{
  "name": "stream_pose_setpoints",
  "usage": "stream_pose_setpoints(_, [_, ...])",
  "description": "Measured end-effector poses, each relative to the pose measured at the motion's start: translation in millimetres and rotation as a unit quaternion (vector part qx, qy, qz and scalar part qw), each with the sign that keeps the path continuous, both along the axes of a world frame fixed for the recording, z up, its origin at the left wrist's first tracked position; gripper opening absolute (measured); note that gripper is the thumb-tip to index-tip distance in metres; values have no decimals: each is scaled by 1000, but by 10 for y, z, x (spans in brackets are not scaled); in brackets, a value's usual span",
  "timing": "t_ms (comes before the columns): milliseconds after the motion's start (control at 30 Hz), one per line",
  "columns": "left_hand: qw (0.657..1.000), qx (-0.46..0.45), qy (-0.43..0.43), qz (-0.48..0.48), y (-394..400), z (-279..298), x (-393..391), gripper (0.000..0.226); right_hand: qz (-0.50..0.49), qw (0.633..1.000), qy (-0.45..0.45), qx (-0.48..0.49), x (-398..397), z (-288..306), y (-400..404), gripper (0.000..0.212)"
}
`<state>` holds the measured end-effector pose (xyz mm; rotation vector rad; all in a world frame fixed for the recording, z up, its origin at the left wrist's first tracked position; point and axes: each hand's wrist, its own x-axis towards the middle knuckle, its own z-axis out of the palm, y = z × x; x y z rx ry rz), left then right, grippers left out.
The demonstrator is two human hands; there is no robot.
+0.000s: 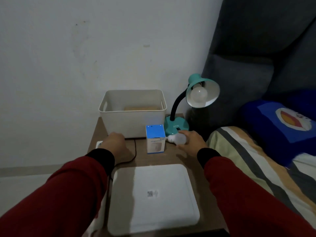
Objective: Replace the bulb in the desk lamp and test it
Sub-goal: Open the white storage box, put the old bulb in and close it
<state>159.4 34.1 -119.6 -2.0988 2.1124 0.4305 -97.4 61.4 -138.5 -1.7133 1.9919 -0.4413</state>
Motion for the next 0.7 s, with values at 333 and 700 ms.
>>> stream_pose_setpoints(333, [998,38,-44,-3,-414,-188,109,49,-46,997,-61,5,-12,-454,-408,74])
stream_pose_setpoints(700, [997,26,-70,-32,-301,49,91,44,-69,995,-70,-10,-46,-182,-194,68])
